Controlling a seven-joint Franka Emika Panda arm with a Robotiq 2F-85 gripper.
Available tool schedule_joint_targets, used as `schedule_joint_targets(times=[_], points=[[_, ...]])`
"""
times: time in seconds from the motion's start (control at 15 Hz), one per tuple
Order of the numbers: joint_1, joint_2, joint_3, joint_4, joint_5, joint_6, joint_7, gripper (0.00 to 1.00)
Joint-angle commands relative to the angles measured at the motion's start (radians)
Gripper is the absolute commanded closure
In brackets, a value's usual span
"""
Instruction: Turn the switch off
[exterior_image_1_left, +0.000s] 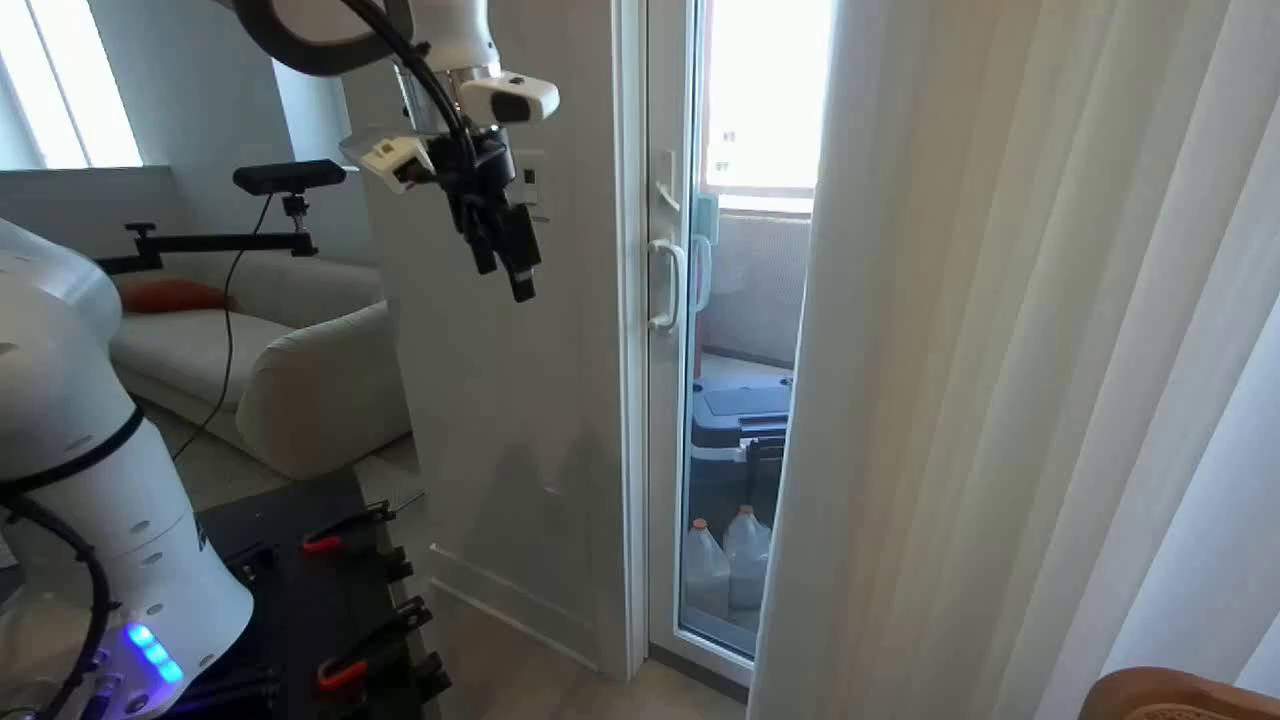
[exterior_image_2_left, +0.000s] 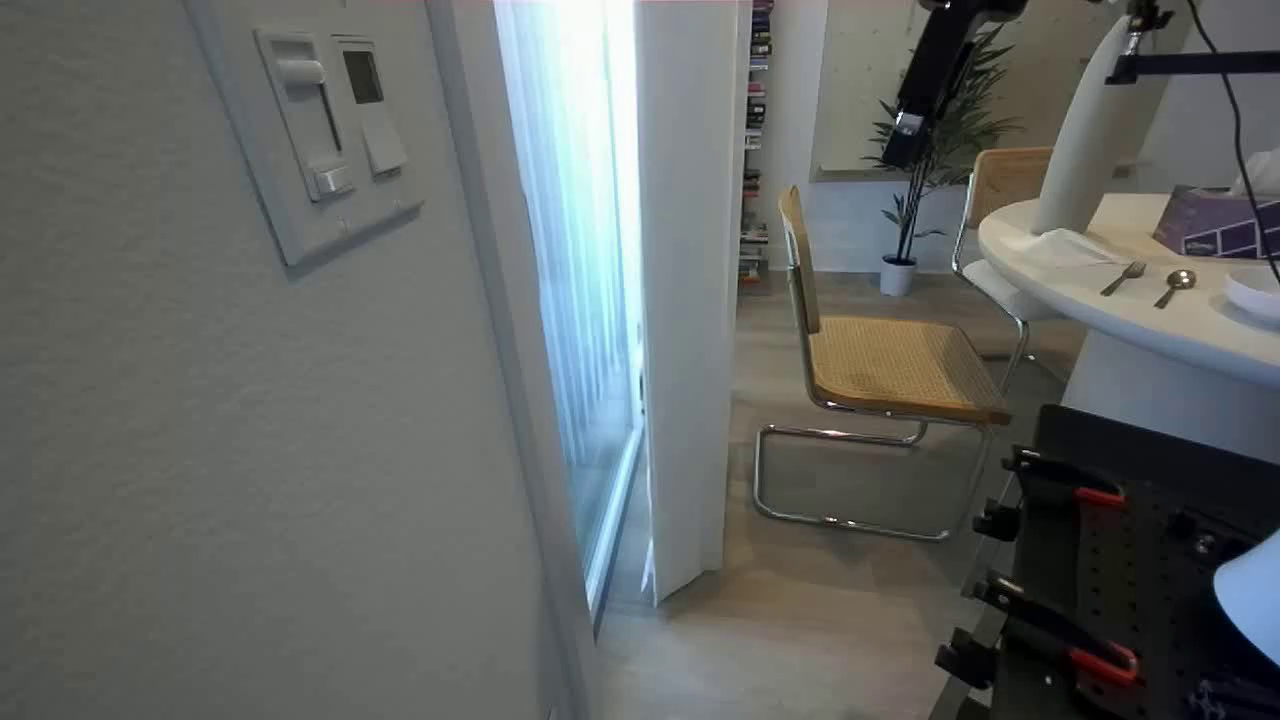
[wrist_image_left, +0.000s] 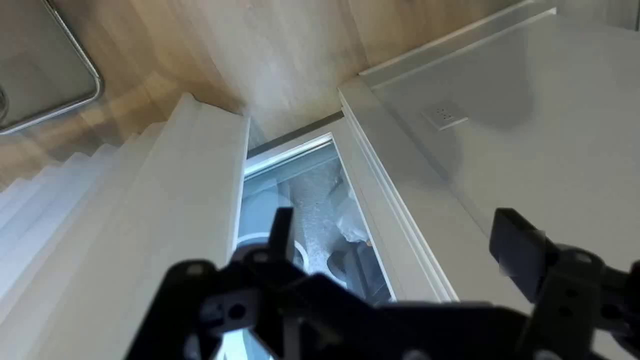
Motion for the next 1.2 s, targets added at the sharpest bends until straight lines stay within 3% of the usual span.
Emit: schedule_joint_targets(times=[0.0,0.47,0.93,1.13], points=[[-0.011,0.001,0.010,0.002,0.008,-0.003,-0.006,0.00],[0.010,-0.002,0.031,-0.004,0.011,-0.007,-0.008,0.00],[0.154,-0.098,0.175,-0.080,0.019,-0.026,-0.003,0.00],[0.224,-0.086,0.238,-0.052,0.025,-0.006,0.012,0.00]])
